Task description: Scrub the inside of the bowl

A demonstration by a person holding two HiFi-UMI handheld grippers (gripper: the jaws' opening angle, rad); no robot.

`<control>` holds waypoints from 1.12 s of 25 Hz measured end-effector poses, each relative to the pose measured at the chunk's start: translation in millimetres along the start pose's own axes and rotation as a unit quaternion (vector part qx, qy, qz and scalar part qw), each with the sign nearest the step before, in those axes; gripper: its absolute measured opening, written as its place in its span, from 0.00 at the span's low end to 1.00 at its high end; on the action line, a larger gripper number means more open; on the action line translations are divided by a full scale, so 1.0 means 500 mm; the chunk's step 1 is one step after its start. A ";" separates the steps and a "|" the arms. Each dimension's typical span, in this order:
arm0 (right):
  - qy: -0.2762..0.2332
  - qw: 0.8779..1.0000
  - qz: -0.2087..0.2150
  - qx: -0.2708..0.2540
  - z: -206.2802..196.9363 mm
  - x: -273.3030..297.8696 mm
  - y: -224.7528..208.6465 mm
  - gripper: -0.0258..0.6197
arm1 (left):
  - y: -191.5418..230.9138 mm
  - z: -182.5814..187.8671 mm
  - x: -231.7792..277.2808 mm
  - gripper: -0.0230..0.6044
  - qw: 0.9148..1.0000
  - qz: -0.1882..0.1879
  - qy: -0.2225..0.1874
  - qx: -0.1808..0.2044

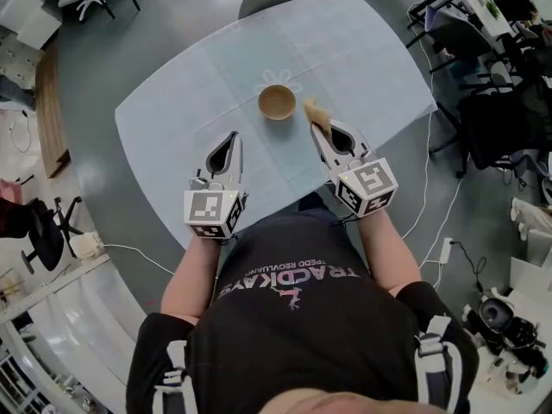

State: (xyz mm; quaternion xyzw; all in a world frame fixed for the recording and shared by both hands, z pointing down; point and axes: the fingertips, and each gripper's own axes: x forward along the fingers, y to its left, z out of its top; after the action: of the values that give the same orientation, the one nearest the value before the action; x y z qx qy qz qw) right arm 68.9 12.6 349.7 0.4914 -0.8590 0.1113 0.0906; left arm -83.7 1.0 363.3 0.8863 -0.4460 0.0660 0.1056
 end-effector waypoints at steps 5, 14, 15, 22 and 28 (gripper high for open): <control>-0.003 1.000 -0.006 -0.004 0.006 -0.016 0.000 0.09 | -0.018 -0.001 0.002 0.06 1.000 -0.010 0.000 -0.001; -0.003 1.000 -0.005 -0.008 0.005 -0.024 -0.003 0.09 | -0.022 -0.005 -0.005 0.06 1.000 -0.006 -0.001 -0.011; -0.002 1.000 -0.004 -0.008 0.004 -0.024 -0.004 0.09 | -0.023 -0.007 -0.005 0.06 1.000 -0.006 0.000 -0.012; -0.001 1.000 -0.005 -0.008 0.004 -0.027 -0.004 0.09 | -0.028 -0.007 -0.006 0.06 1.000 -0.007 0.001 -0.014; 0.000 1.000 -0.003 -0.009 0.000 -0.030 -0.002 0.09 | -0.032 -0.015 -0.008 0.06 1.000 -0.009 0.005 -0.014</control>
State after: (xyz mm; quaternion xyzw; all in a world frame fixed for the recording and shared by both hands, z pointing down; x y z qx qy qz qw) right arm 77.3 24.6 346.0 0.4933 -0.8584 0.1030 0.0958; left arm -73.3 15.3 367.8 0.8886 -0.4379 0.0630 0.1208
